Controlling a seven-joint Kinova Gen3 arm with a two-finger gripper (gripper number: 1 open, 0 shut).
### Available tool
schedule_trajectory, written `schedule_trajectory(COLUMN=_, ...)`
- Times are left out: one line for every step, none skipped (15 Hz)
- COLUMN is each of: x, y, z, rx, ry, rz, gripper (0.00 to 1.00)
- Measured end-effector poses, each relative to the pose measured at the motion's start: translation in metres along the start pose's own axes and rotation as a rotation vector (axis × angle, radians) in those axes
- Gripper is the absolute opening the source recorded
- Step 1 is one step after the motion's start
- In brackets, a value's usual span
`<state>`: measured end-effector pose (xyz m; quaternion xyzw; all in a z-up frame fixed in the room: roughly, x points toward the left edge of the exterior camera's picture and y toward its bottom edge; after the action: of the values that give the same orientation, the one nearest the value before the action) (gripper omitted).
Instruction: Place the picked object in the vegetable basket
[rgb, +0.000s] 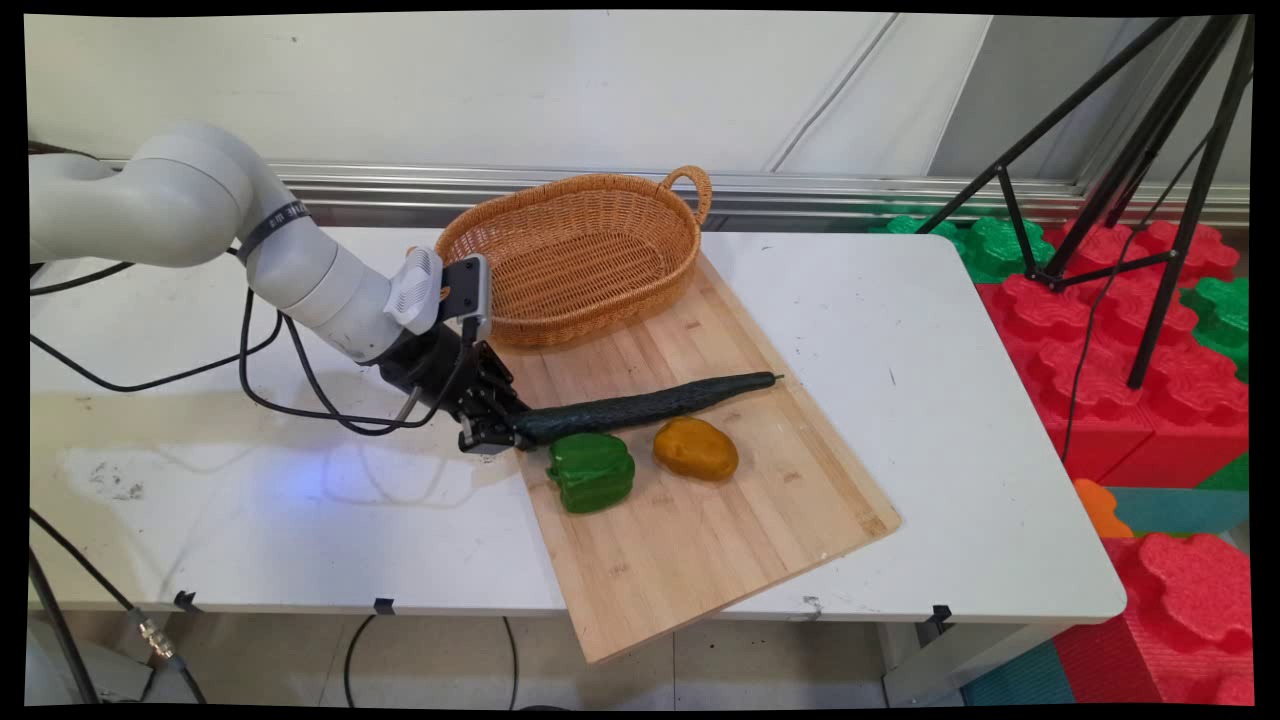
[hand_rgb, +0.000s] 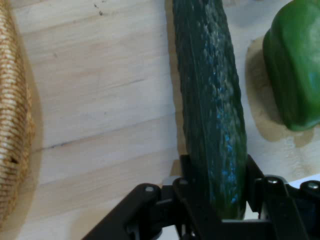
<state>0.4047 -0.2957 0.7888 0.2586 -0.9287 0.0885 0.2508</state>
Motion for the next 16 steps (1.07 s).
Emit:
schedule_trajectory(x=0.0, y=0.0, z=0.0, rx=0.001, ry=0.003, rz=-0.001, gripper=0.0)
schedule_trajectory(x=0.0, y=0.0, z=-0.001, rx=0.001, ry=0.006, rz=-0.003, gripper=0.0)
schedule_trajectory(x=0.0, y=0.0, z=-0.003, rx=0.002, ry=0.01, rz=-0.008, gripper=0.0)
schedule_trajectory(x=0.0, y=0.0, z=-0.005, rx=0.004, ry=0.014, rz=-0.013, gripper=0.0)
schedule_trajectory(x=0.0, y=0.0, z=-0.008, rx=0.007, ry=0.021, rz=-0.019, gripper=0.0)
schedule_trajectory(x=0.001, y=-0.001, z=-0.012, rx=0.007, ry=0.029, rz=-0.024, gripper=0.0)
schedule_trajectory(x=0.002, y=-0.001, z=-0.016, rx=0.006, ry=0.036, rz=-0.027, gripper=0.0)
schedule_trajectory(x=0.003, y=-0.001, z=-0.019, rx=0.004, ry=0.041, rz=-0.028, gripper=0.0)
schedule_trajectory(x=0.003, y=0.0, z=-0.025, rx=0.001, ry=0.048, rz=-0.028, gripper=0.0)
schedule_trajectory(x=0.004, y=0.0, z=-0.029, rx=-0.001, ry=0.052, rz=-0.028, gripper=0.0)
schedule_trajectory(x=0.004, y=0.0, z=-0.036, rx=-0.004, ry=0.058, rz=-0.027, gripper=0.0)
schedule_trajectory(x=0.004, y=0.0, z=-0.045, rx=-0.007, ry=0.064, rz=-0.026, gripper=0.0)
schedule_trajectory(x=0.004, y=0.0, z=-0.054, rx=-0.009, ry=0.07, rz=-0.026, gripper=0.0)
schedule_trajectory(x=0.004, y=-0.001, z=-0.061, rx=-0.01, ry=0.075, rz=-0.026, gripper=0.0)
schedule_trajectory(x=0.004, y=-0.002, z=-0.069, rx=-0.009, ry=0.08, rz=-0.028, gripper=0.0)
schedule_trajectory(x=0.004, y=-0.003, z=-0.078, rx=-0.008, ry=0.088, rz=-0.031, gripper=0.0)
